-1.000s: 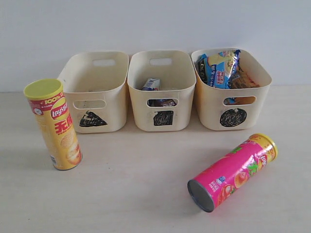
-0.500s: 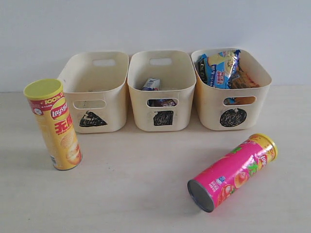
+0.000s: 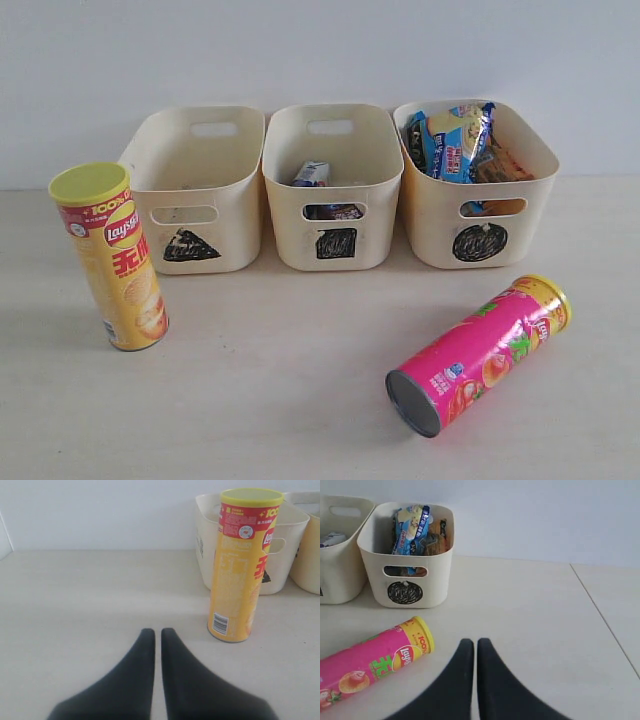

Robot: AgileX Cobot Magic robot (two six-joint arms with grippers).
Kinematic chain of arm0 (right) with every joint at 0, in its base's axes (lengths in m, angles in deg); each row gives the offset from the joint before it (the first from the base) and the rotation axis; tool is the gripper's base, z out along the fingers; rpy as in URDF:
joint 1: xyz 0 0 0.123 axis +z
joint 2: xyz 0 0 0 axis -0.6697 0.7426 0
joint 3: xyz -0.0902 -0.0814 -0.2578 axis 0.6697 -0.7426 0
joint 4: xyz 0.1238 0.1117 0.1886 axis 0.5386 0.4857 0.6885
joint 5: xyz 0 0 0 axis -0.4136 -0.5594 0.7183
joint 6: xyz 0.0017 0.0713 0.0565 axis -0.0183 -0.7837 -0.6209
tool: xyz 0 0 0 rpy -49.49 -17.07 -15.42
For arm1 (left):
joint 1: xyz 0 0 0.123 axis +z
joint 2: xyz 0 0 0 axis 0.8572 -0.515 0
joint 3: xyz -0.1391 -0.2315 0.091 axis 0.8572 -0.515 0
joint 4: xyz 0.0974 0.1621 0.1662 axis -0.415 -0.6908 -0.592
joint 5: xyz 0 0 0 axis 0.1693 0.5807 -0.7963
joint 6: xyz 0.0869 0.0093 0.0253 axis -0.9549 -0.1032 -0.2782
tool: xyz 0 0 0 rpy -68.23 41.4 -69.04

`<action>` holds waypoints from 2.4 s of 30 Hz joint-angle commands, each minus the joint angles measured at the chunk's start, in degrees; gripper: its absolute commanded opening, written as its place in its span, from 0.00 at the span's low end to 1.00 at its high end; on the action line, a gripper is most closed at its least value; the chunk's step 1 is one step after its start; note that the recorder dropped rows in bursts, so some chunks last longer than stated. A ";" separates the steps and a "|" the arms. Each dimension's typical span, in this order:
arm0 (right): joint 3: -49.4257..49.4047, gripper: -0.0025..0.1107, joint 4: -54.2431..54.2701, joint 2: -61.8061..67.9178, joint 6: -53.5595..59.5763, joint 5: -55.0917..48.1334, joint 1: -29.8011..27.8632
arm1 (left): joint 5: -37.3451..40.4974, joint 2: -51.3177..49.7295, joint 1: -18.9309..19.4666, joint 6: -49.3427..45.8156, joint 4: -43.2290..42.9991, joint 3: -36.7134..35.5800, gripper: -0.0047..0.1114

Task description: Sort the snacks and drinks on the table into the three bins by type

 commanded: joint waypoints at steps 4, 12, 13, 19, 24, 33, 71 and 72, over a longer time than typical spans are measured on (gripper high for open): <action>-5.32 0.02 2.10 -5.26 0.16 3.05 -4.68 | -0.41 0.21 0.17 0.48 0.14 0.16 0.08; -7.16 0.02 3.12 -7.03 0.16 2.69 -4.60 | -0.41 0.21 0.17 0.48 0.14 0.16 0.08; -7.16 0.02 3.10 -7.03 0.16 2.93 -4.60 | -0.41 0.21 0.17 0.48 0.14 0.16 0.08; -7.16 0.02 3.10 -7.03 0.16 3.16 -4.60 | -0.41 0.21 0.17 0.48 0.14 0.16 0.08; -7.69 0.02 6.96 -8.06 4.51 3.32 -4.60 | -0.41 0.21 0.17 0.48 0.14 0.16 0.08; -14.29 0.02 11.69 -15.40 9.51 8.96 -4.60 | -0.41 0.21 0.17 0.48 0.14 0.16 0.08; -27.78 0.02 16.87 -15.78 12.16 18.32 -4.60 | -0.41 0.21 0.17 0.48 0.14 0.16 0.08; -27.78 0.02 16.87 -15.78 13.12 18.06 -4.60 | -0.41 0.21 0.17 0.48 0.14 0.16 0.08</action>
